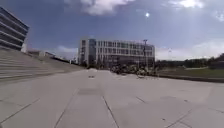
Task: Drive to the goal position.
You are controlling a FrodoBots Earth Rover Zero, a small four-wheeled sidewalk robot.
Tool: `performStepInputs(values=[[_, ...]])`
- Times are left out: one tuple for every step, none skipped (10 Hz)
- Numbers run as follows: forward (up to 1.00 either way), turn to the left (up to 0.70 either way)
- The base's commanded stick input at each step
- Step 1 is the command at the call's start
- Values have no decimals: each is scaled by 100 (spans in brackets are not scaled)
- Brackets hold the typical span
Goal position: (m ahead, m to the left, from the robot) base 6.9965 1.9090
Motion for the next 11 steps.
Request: performStepInputs(values=[[50, 0], [50, 0], [50, 0], [50, 0], [50, 0], [50, 0], [50, 0], [50, 0], [50, 0], [50, 0], [50, 0]])
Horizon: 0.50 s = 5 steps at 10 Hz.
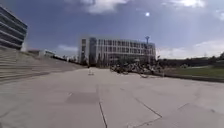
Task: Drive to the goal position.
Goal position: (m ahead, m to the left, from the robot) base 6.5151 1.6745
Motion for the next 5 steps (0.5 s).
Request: performStepInputs(values=[[50, 0], [50, 0], [50, 18], [50, 50], [50, 50]])
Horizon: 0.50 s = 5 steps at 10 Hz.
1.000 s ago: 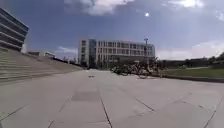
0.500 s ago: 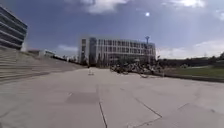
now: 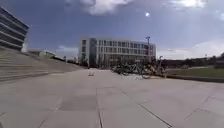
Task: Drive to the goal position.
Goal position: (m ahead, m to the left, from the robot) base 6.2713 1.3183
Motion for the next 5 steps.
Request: performStepInputs(values=[[50, 50], [50, 43], [50, 0], [50, 0], [50, 0]])
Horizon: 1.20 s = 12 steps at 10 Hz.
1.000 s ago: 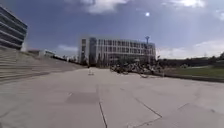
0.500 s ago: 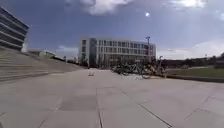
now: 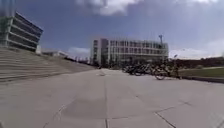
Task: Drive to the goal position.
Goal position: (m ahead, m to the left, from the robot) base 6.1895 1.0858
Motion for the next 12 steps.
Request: performStepInputs(values=[[50, 0], [50, 0], [50, 0], [50, 0], [50, 0], [50, 0], [50, 0], [50, 0], [50, 0], [50, 0], [50, 0], [50, 0]])
